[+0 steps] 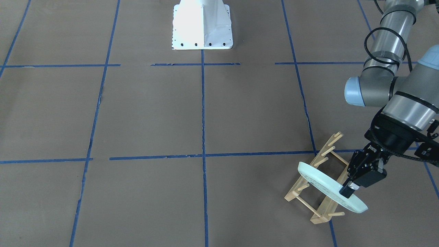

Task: Place plate on table
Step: 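Close the left gripper on the plate rim and lift it from the rack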

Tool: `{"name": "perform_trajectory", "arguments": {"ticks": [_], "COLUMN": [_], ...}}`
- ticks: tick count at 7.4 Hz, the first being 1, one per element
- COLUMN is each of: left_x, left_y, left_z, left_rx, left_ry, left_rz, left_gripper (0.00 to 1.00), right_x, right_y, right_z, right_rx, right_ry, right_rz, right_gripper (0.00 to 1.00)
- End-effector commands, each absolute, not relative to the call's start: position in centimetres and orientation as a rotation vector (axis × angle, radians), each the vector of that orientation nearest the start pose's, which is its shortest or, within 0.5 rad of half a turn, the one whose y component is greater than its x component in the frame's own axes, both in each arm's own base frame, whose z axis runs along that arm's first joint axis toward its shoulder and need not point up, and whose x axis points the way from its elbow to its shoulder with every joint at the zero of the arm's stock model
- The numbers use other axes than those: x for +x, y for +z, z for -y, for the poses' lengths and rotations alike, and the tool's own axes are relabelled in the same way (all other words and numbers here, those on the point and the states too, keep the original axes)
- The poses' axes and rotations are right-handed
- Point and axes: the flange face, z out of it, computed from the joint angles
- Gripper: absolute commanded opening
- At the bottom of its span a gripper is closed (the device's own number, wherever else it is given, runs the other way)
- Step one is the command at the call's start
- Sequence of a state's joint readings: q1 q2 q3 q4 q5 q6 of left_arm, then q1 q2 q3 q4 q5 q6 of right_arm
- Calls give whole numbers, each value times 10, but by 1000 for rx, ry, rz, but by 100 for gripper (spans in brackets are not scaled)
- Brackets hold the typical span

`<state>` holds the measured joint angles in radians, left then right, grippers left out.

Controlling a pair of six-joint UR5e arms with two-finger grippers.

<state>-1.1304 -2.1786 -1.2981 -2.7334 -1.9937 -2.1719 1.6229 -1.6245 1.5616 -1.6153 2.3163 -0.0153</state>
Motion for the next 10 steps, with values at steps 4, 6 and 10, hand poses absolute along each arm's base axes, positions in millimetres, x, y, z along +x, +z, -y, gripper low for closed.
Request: {"name": "perform_trajectory", "arguments": {"ticks": [4,6,10], "left_x": [191,244,460], "left_y": [183,156,146], "left_z": [660,638,581], "left_rx": [-161,-162,-146], "left_ry": [-955,-845,-662], "left_rz": [-1566,-1360,-811], "left_gripper": [0,0,0], "right_x": [90,90,90], "right_y": [695,695,695], "right_z": [456,456,456], "right_rx": [-77,-77,-77], "right_ry": [75,75,75], "right_rz": [748,748,748], "right_gripper": [100,100,100]}}
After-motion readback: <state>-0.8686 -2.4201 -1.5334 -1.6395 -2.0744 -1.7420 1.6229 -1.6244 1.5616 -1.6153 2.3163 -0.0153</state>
